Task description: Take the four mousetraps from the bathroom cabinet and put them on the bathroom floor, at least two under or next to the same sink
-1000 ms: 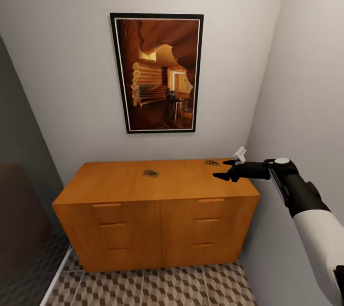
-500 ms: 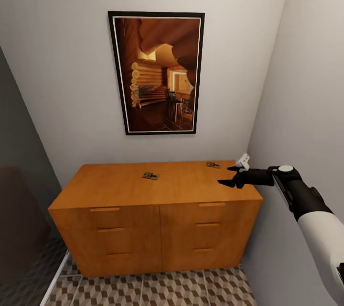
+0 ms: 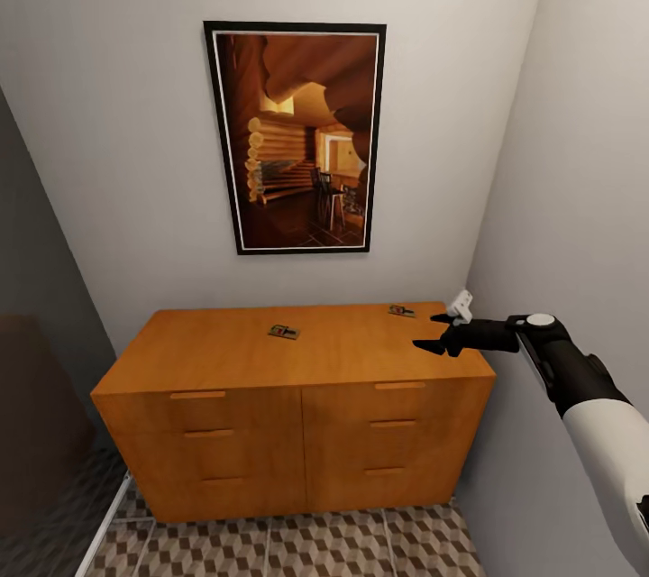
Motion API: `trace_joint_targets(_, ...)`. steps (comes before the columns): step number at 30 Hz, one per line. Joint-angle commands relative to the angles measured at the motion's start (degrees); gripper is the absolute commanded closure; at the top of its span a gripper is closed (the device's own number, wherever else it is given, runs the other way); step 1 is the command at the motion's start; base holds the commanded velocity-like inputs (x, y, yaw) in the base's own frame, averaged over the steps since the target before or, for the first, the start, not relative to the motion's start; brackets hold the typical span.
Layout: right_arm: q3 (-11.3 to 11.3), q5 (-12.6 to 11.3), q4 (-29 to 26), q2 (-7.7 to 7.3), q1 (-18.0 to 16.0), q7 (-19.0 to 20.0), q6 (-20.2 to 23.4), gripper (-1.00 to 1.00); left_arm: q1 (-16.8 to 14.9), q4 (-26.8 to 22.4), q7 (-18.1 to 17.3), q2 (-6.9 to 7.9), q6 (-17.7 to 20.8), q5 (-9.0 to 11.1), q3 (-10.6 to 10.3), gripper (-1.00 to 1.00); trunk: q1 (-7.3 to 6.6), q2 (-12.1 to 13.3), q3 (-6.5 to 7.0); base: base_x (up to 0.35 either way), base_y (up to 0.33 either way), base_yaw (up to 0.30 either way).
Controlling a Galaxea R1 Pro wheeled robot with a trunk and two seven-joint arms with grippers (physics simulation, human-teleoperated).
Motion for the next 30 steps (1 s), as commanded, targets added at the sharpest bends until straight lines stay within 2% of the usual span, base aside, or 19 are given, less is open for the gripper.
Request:
trace_joint_targets(1, 0.07, 0.02, -0.07, -0.03, -0.05, 0.16, 0.19, -1.00, -0.09, 0.22, 0.01, -0.04, -0.39, 0.54, -0.49, -1.00, 0.04, -0.14, -0.14, 0.000, 0.000, 0.000)
trace_joint_targets(11, 0.00, 0.06, 0.72, -0.13, -0.05, 0.17, -1.95, -1.00, -0.08, 0.22, 0.05, 0.03, -0.31, 0.54, -0.49, -1.00, 0.04, -0.14, -0.14, 0.000, 0.000, 0.000)
trace_joint_targets(18, -0.20, 0.06, 1.44, -1.69, -0.05, 0.05, -2.14, -1.00, -0.09, 0.26, 0.05, 0.05, 0.24, 0.55, -0.49, -1.00, 0.04, -0.14, -0.14, 0.000, 0.000, 0.000)
trace_joint_targets(30, -0.28, 0.06, 2.15, -2.45, -0.05, 0.07, -2.88, -1.00, -0.10, 0.30, 0.05, 0.05, 3.25, 0.54, -0.49, -1.00, 0.04, -0.14, -0.34, 0.000, 0.000, 0.000)
